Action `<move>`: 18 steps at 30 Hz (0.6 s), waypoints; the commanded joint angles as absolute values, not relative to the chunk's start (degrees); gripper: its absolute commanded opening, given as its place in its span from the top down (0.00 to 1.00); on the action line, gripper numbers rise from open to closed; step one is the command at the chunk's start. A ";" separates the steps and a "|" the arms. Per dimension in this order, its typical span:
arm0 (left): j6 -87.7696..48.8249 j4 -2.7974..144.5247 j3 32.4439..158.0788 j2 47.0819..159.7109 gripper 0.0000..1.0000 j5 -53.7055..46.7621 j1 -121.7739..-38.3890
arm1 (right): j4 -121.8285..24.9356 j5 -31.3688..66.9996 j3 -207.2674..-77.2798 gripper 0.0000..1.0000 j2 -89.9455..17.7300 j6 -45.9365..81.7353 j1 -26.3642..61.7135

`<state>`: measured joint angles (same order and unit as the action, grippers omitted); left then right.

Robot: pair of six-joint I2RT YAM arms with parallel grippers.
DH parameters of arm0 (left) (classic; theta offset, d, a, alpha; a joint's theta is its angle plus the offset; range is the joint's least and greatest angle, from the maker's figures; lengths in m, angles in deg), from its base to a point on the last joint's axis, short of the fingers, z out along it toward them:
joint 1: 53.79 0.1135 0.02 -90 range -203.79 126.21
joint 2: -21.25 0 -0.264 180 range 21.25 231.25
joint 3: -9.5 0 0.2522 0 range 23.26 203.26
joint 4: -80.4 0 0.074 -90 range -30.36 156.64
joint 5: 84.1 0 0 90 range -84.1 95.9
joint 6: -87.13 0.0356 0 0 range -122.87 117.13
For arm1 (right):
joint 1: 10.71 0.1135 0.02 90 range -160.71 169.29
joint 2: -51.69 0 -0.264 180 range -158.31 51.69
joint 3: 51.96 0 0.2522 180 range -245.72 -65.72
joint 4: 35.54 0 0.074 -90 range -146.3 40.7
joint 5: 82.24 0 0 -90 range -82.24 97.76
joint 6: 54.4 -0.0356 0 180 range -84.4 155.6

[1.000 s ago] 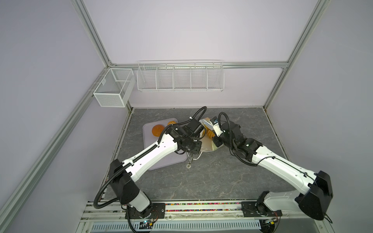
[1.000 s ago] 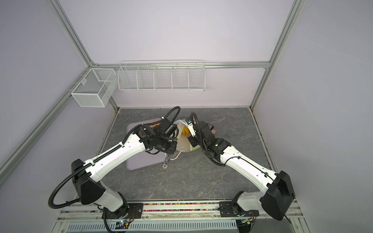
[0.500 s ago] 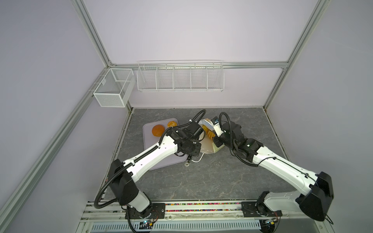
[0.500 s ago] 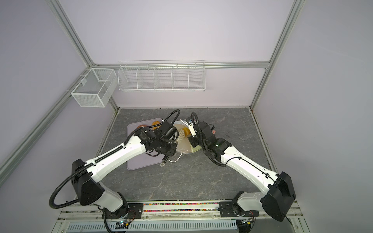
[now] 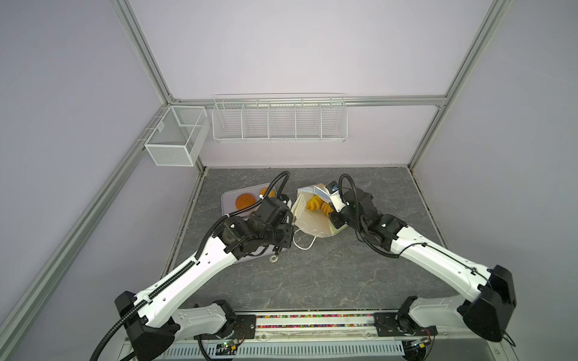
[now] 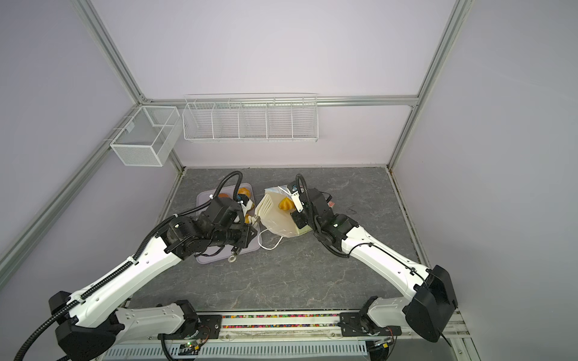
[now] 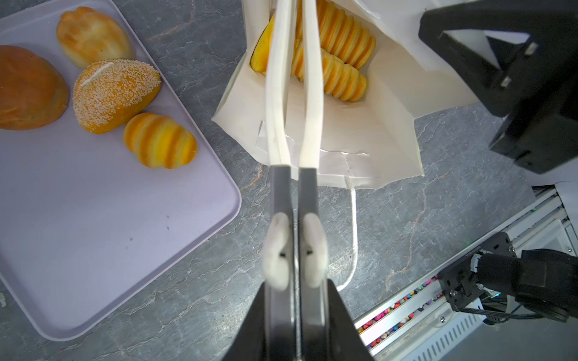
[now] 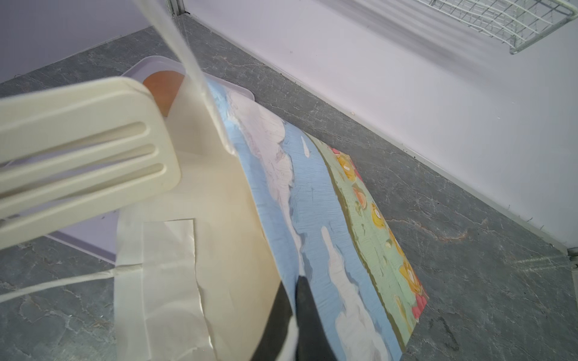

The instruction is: Take the fake bread out of the paper bag

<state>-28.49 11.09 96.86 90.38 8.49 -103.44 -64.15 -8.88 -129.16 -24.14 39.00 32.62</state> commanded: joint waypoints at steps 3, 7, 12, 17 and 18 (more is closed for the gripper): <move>-27.43 6.47 102.56 95.47 0.75 5.91 -103.22 | -64.50 -7.86 -130.41 0.93 -24.33 38.10 32.68; -26.37 3.37 106.85 98.75 0.74 5.96 -103.20 | -64.51 -7.89 -130.47 0.93 -24.33 38.09 32.69; -24.59 0.34 111.68 103.57 0.70 7.02 -103.24 | -64.32 -7.66 -130.45 0.93 -24.33 37.97 32.69; -23.46 -0.80 115.21 107.82 0.66 6.86 -103.10 | -64.16 -8.22 -130.14 0.93 -23.83 38.15 32.70; -23.26 -1.20 115.96 108.66 0.65 7.06 -103.16 | -64.07 -8.41 -130.06 0.93 -23.65 38.23 32.68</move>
<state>-25.08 1.54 113.13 107.14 6.30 -103.33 -64.52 -8.86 -129.40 -24.14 38.95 32.62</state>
